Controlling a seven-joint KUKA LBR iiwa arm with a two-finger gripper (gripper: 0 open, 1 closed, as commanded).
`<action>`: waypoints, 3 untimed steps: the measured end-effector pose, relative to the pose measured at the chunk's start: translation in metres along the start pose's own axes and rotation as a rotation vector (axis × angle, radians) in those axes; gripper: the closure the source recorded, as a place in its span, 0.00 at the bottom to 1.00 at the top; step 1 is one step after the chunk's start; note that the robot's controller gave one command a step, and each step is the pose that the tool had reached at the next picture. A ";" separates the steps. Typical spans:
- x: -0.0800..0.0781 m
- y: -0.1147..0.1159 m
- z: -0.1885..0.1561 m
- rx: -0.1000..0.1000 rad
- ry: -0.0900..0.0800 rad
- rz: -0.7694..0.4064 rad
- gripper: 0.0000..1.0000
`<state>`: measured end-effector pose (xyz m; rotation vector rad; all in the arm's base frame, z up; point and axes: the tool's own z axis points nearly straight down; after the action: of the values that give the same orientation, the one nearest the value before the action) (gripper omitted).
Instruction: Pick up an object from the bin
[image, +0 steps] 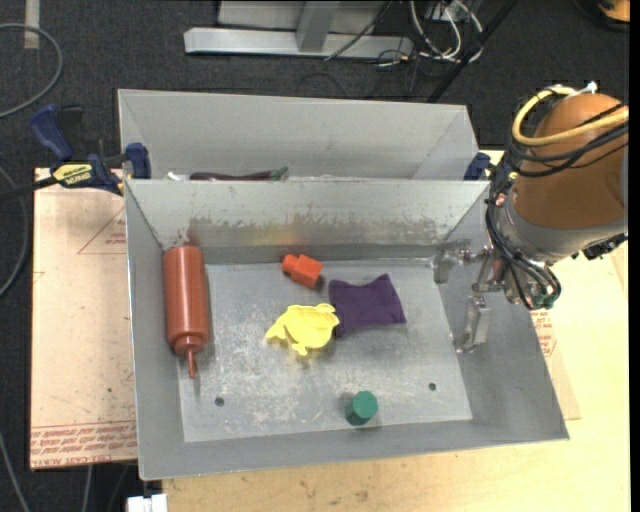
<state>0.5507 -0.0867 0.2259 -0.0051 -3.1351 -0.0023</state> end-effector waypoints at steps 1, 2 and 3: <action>-0.001 0.000 -0.005 0.001 -0.008 -0.002 0.00; -0.016 0.027 0.033 0.003 -0.013 -0.057 0.00; -0.047 0.043 0.085 0.002 -0.014 -0.228 0.00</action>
Offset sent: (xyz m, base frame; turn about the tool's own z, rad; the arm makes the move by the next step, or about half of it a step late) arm 0.0314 0.0680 -0.0911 -0.1328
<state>0.5973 -0.0439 0.1408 0.3537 -3.1292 -0.0007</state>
